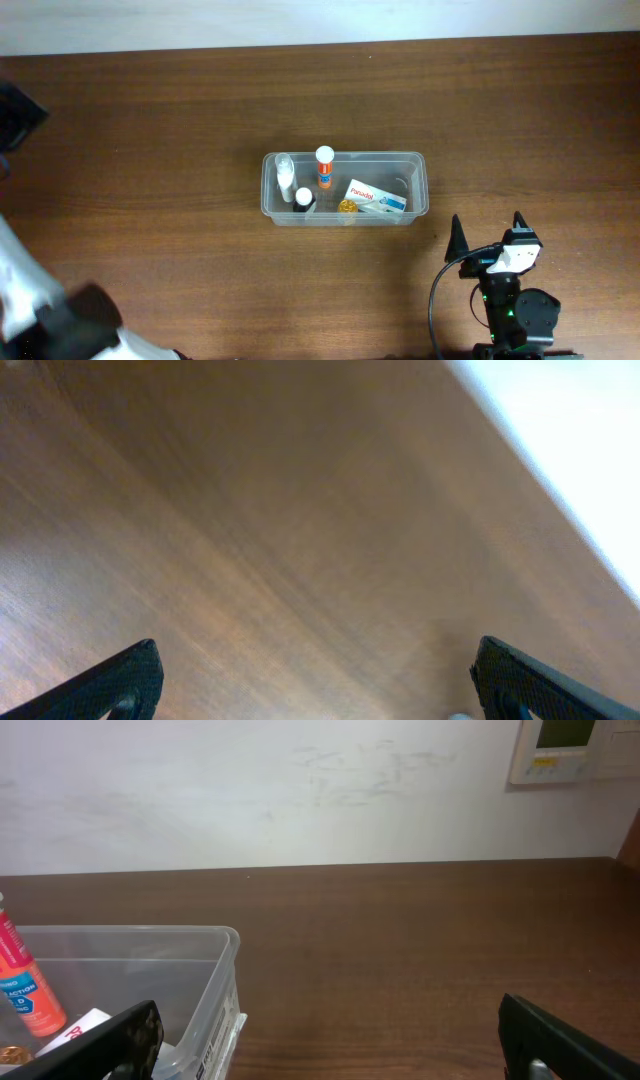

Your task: Pack container

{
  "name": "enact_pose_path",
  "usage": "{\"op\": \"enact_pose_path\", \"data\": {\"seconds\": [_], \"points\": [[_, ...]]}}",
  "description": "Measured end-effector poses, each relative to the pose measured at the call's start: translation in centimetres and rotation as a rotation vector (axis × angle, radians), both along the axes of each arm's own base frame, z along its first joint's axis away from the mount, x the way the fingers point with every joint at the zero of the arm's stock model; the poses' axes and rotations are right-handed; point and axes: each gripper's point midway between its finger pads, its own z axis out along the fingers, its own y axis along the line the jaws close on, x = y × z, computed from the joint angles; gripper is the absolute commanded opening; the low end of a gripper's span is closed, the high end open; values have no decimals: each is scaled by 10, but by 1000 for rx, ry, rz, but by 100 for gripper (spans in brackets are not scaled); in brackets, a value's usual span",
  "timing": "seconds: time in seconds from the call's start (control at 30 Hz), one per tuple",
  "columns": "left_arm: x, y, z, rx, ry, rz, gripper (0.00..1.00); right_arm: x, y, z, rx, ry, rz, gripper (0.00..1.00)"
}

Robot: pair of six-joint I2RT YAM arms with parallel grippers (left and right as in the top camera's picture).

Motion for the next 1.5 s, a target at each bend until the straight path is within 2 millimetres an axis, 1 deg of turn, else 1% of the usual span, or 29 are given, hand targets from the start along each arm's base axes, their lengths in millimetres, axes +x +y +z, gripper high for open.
{"op": "enact_pose_path", "data": {"seconds": [0.03,0.07,0.1,0.17,0.2,0.23,0.27,0.3,0.37,0.43,0.5,0.53,0.63,0.73,0.83,0.87,0.93,1.03,1.07,1.1,1.17,1.27,1.3,1.33,1.4,1.5], "points": [[-9,-5,19,28,-43,1,99,0,0,0,0,0,0,98],[-22,-13,44,70,-100,4,99,0,0,0,0,0,0,98],[-35,-20,64,103,-147,7,99,0,0,0,0,0,0,98],[-66,-35,105,184,-242,22,99,0,0,0,0,0,0,99],[-85,-44,125,229,-293,34,99,0,0,0,0,0,0,98],[-99,-50,138,259,-327,42,100,0,0,0,0,0,0,98],[-116,-57,151,295,-361,57,99,0,0,0,0,0,0,98],[-132,-64,160,322,-383,71,99,0,0,0,0,0,0,98],[-161,-76,169,357,-401,94,100,0,0,0,0,0,0,98],[-189,-89,168,373,-394,109,99,0,0,0,0,0,0,98],[-208,-103,166,382,-393,98,99,0,0,0,0,0,0,98],[-221,-115,167,388,-412,71,99,0,0,0,0,0,0,98],[-238,-130,172,407,-468,31,99,0,0,0,0,0,0,98],[-256,-145,182,435,-570,-14,99,0,0,0,0,0,0,98],[-269,-151,185,463,-654,-31,99,0,0,0,0,0,0,98],[-270,-151,186,474,-678,-31,99,0,0,0,1,0,0,98],[-268,-148,179,488,-708,-29,99,0,0,0,0,0,0,98],[-250,-141,157,495,-715,-25,99,0,0,0,0,0,0,98],[-239,-138,143,493,-702,-26,100,0,0,0,0,0,0,98],[-231,-135,135,495,-701,-23,99,0,0,0,0,0,0,98],[-210,-128,111,497,-705,-20,99,0,0,0,-1,1,0,98],[-183,-120,78,512,-745,-10,99,0,0,0,0,1,0,98],[-173,-118,59,514,-751,-8,99,0,0,0,0,0,0,98],[-162,-115,43,526,-797,-5,99,0,0,0,0,0,0,99],[-151,-116,31,540,-871,-7,99,0,0,0,0,0,0,98],[-135,-118,-3,543,-936,-26,99,0,0,0,0,2,0,98]]}}
